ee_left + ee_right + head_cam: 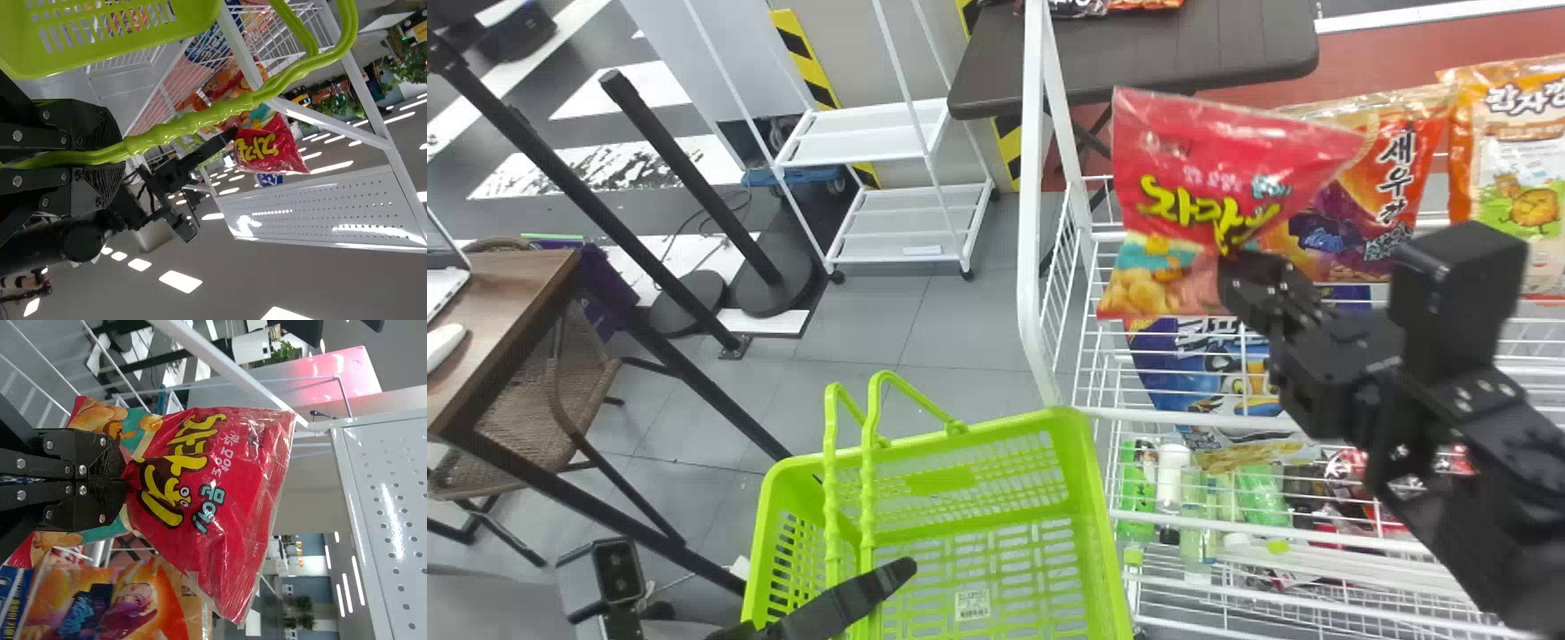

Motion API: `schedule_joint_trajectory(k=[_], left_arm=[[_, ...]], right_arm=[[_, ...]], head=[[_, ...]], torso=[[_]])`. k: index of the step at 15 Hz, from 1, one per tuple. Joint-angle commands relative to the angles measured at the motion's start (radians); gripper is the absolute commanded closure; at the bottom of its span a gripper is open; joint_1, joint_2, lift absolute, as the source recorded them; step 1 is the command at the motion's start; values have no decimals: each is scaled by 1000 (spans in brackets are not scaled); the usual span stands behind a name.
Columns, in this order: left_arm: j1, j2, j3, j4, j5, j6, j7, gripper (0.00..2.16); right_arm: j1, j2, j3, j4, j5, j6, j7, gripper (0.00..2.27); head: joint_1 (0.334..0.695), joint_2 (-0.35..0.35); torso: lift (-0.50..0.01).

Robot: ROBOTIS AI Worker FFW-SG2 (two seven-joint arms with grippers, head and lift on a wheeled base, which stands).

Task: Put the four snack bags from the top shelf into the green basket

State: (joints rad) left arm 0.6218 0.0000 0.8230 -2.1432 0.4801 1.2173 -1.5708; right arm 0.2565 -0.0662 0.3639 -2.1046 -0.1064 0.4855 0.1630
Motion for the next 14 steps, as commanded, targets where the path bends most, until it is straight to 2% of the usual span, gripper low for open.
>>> schedule_joint_trajectory(k=[1,3,7,11,14], left_arm=[[-2,-3,-2,2,0,0,-10,2142],[-4,-3,-2,2,0,0,-10,2145],[-4,-3,-4,3,0,0,-10,2145],[-5,-3,-4,3,0,0,-10,2145],[-7,-3,-11,3,-2,0,-10,2145]], right_arm=[[64,-43,0,-100,-67,60,9,2256],[104,-64,10,-153,-125,109,23,2256],[135,-75,82,-221,-185,238,59,2256],[129,-83,147,-195,-214,265,64,2256],[104,-80,198,-101,-257,256,79,2256]], head=[[695,350],[695,350],[695,350],[695,350],[695,350]], torso=[[0],[0],[0],[0],[0]])
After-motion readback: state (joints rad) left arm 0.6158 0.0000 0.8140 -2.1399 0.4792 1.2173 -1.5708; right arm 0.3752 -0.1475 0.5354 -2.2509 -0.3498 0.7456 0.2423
